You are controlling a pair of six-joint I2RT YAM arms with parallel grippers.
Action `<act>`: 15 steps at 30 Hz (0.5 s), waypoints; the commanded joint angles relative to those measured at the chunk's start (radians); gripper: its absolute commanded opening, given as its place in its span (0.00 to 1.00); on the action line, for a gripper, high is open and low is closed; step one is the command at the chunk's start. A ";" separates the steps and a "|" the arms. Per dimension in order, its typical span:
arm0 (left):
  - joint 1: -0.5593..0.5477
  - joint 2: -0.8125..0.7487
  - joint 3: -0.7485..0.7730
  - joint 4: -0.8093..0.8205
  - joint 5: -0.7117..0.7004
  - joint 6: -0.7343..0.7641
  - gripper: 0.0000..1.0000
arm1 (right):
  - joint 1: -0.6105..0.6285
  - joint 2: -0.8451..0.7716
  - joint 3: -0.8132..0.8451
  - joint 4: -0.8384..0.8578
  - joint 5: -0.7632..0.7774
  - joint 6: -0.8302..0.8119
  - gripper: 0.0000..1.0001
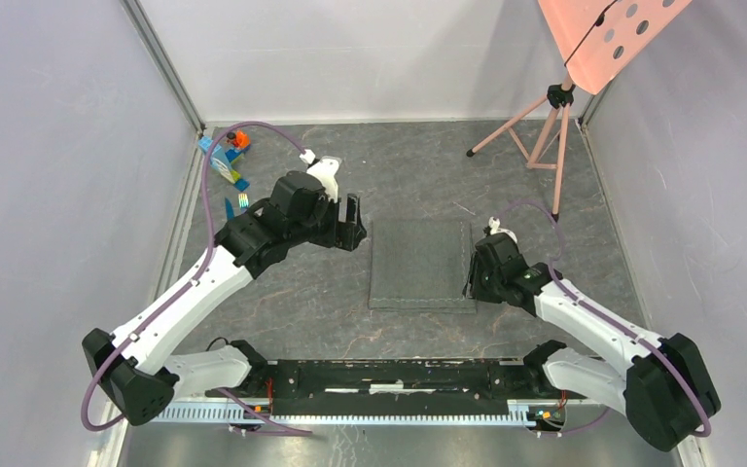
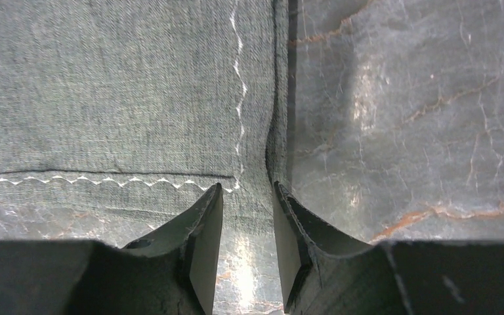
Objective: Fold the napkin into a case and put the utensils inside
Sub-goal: Pick up the top corner of the square-folded napkin from the folded napkin.
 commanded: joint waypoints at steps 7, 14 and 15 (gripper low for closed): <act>0.009 -0.062 -0.052 0.050 -0.021 0.085 0.88 | 0.089 0.039 0.075 -0.092 0.101 0.155 0.39; 0.012 -0.068 -0.065 0.056 -0.008 0.084 0.88 | 0.110 0.082 0.074 -0.082 0.114 0.162 0.41; 0.012 -0.069 -0.065 0.056 -0.006 0.083 0.88 | 0.114 0.082 0.075 -0.086 0.118 0.163 0.41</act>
